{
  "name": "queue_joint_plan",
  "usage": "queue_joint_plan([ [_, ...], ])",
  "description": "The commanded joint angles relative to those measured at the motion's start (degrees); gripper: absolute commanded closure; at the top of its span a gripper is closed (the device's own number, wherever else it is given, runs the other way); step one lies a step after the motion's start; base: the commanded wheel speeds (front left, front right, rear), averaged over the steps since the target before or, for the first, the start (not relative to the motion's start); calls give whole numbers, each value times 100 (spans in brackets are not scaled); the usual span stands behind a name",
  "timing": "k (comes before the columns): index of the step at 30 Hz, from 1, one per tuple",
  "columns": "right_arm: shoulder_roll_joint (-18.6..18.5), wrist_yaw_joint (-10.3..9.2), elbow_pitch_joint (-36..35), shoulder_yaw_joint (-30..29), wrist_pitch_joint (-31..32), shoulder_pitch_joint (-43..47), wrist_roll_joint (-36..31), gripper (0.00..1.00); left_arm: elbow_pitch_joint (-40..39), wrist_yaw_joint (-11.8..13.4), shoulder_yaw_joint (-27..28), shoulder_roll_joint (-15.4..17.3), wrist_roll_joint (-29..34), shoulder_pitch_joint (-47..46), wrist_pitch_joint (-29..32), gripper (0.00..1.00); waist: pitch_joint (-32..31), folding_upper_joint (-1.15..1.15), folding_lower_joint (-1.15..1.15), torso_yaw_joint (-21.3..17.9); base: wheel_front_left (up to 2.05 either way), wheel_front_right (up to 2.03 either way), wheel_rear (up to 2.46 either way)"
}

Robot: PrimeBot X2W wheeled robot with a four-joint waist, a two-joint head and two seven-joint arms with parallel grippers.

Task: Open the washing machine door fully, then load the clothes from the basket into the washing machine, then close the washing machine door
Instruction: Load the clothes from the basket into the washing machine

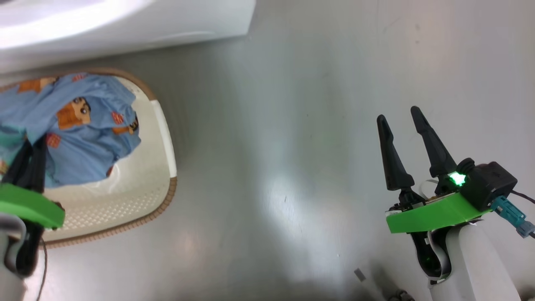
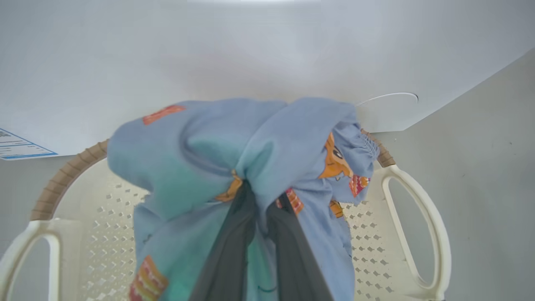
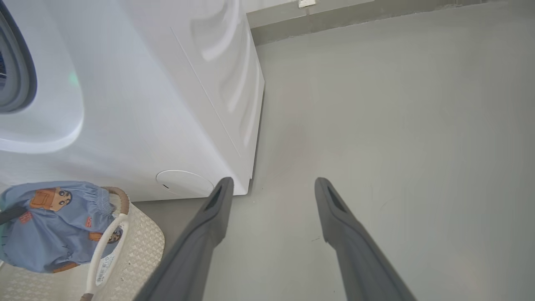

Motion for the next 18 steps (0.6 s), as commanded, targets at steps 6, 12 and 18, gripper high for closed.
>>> queue_joint_plan([
  [6,6,9,85,114,-27,270,-11,0,-453,-15,896,5,476,843,-53,100,-900,0,0,77,0,0,0],
  [12,6,9,198,138,-27,364,15,0,-983,-15,1574,-232,869,1386,-53,100,-1343,0,0,68,0,0,0],
  [18,6,9,250,117,-27,456,9,0,-1584,-15,2128,-518,1233,1900,-53,100,-1739,0,0,74,0,0,0],
])
